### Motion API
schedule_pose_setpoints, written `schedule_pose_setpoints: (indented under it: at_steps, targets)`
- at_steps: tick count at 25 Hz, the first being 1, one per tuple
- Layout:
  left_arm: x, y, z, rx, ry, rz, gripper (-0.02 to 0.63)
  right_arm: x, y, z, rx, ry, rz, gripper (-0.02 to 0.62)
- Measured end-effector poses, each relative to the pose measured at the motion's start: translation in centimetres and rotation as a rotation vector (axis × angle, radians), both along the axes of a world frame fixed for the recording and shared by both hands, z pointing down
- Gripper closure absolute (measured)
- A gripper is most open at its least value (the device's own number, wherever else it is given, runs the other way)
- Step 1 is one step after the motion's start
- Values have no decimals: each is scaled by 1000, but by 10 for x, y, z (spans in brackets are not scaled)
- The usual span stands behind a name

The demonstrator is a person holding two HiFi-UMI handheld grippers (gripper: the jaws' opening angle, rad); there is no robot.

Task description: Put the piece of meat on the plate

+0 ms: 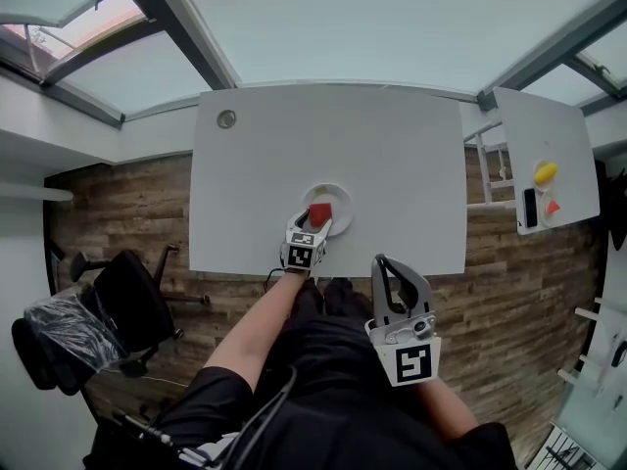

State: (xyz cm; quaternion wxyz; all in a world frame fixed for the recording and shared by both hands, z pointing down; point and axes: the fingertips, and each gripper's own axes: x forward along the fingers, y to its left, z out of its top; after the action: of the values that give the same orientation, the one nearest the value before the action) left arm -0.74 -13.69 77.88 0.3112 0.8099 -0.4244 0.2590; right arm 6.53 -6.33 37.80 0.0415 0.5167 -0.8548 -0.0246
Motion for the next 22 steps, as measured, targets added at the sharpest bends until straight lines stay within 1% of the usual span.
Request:
schedule_pose_setpoints:
  at_steps: [2, 6, 8, 13, 15, 17, 20, 22]
  targets:
    - [0, 1, 3, 10, -21, 25, 345, -1, 1, 1, -5, 0, 0, 591]
    - [3, 1, 6, 37, -95, 99, 336, -2, 5, 2, -12, 5, 5, 591]
    - [4, 0, 3, 42, -103, 112, 336, -1, 5, 1, -11, 3, 13, 591]
    - [10, -4, -11, 99, -60, 104, 336, 10, 5, 1, -10, -15, 41, 591]
    - [17, 0, -19, 113, -33, 111, 336, 14, 7, 6, -32, -25, 54, 591]
    - [20, 6, -31, 139, -15, 127, 336, 16, 9, 11, -59, -49, 71, 591]
    - [19, 12, -56, 187, 0, 144, 336, 24, 5, 9, -53, -76, 98, 591]
    - [18, 15, -67, 193, 13, 133, 337, 31, 2, 7, -49, -83, 108, 591]
